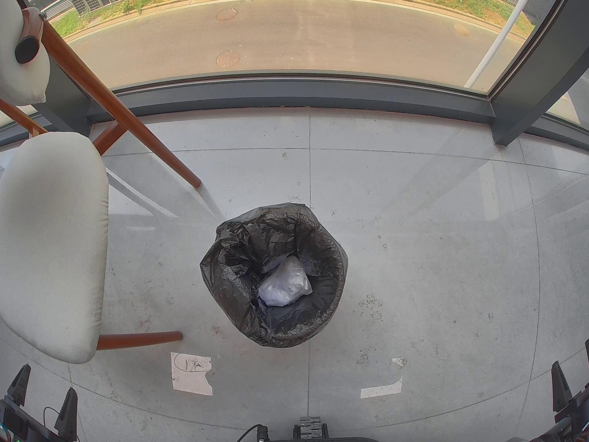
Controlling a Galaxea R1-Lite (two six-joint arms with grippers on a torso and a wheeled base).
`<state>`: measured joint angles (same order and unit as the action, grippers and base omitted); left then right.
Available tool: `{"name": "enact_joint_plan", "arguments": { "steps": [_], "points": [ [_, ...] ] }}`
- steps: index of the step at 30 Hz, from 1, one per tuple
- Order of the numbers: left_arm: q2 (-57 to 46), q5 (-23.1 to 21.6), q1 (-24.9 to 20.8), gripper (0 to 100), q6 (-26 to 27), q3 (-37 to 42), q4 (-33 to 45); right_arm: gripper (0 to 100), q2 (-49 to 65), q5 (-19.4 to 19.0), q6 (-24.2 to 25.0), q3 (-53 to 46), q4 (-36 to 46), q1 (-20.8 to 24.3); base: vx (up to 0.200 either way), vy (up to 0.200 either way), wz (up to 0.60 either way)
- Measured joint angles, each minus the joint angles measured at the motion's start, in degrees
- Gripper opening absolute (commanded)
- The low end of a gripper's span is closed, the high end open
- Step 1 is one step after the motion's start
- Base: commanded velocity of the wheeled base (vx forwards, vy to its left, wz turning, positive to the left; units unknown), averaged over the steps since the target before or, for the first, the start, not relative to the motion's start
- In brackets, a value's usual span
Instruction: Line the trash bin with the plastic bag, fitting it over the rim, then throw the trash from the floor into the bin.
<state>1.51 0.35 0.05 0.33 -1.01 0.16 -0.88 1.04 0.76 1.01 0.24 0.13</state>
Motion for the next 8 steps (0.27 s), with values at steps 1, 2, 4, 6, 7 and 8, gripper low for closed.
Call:
{"name": "enact_joint_plan", "arguments": {
  "steps": [1, 2, 4, 6, 7, 8],
  "points": [
    [-0.1, -0.1, 0.1, 100, 0.1, 0.0, 0.0, 100, 0.0, 0.0, 0.1, 0.0, 0.0, 0.0, 0.0, 0.0, 0.0],
    [-0.2, -0.6, 0.1, 100, 0.2, 0.0, 0.0, 100, 0.1, 0.0, 0.1, 0.0, 0.0, 0.0, 0.0, 0.0, 0.0],
    [-0.3, -1.4, 0.1, 100, 0.5, 0.0, 0.0, 100, 0.1, 0.0, 0.1, 0.0, 0.0, 0.0, 0.0, 0.0, 0.0],
    [-0.4, -1.9, 0.1, 100, 1.1, 0.0, 0.0, 100, 0.1, 0.0, 0.0, 0.0, 0.0, 0.0, 0.0, 0.0, 0.0],
    [-0.4, -2.1, 0.0, 100, 1.3, 0.0, 0.0, 100, 0.1, 0.0, -0.1, 0.0, 0.0, 0.0, 0.0, 0.0, 0.0],
    [-0.4, -2.3, 0.0, 100, 1.5, 0.0, 0.0, 100, 0.1, 0.0, -0.2, 0.0, 0.0, 0.0, 0.0, 0.0, 0.0]
  ]
}}
